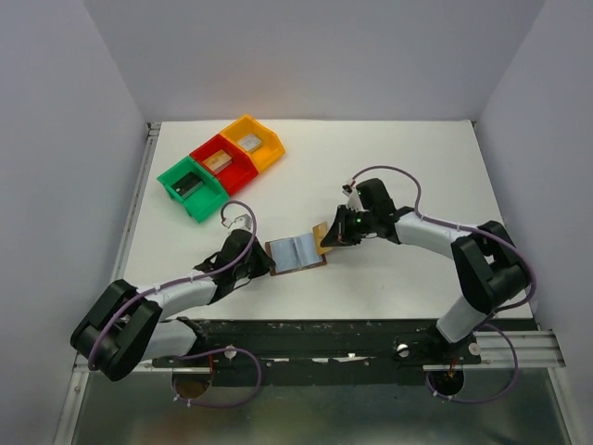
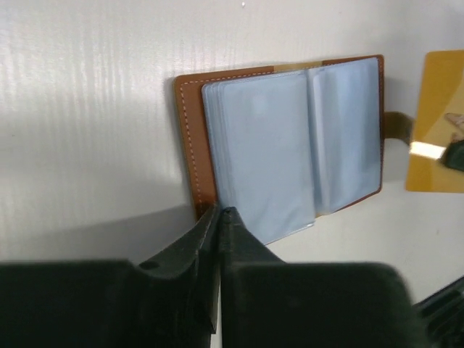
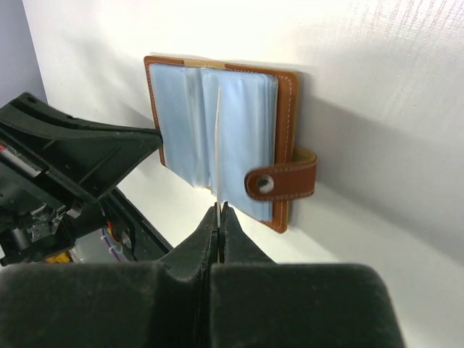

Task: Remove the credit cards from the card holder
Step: Remove the credit card from the card holder.

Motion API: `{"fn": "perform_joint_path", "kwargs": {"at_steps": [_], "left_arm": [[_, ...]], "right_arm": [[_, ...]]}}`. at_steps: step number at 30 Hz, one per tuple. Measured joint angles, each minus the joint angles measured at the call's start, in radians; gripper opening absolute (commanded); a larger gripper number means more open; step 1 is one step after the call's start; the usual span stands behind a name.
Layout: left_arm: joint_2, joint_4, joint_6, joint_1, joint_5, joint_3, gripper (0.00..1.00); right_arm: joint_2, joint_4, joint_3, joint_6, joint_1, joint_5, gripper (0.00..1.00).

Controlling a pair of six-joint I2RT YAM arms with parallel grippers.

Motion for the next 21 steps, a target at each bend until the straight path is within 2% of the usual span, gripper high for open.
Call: {"fn": "perform_joint_path", "kwargs": {"at_steps": [2, 6, 7, 12, 16, 21], "left_arm": [[-0.028, -0.039, 0.019, 0.0, -0.002, 0.0, 0.45], [-0.1, -0.108, 0.039, 0.0, -0.001, 0.008, 0.58], [-0.124, -0.128, 0.04, 0.0, -0.001, 0.018, 0.65], [-0.242, -0.203, 0.064, -0.008, 0.0, 0.102, 0.7], [-0.399, -0.2, 0.1, -0.011, 0.027, 0.124, 0.74], [-0.601, -0.146, 0.178, 0.01, 0.15, 0.119, 0.76]], "right_arm": [[-0.03, -0.024, 0.0, -0.018, 0.0, 0.014, 0.0], [-0.101, -0.071, 0.0, -0.06, 0.0, 0.038, 0.0], [-0.12, -0.085, 0.0, -0.076, 0.0, 0.043, 0.0], [-0.203, -0.117, 0.0, -0.162, 0.0, 0.025, 0.0], [-0.274, -0.091, -0.003, -0.22, 0.014, -0.108, 0.0], [-0.314, -0.08, 0.018, -0.29, 0.103, -0.3, 0.0]]}}
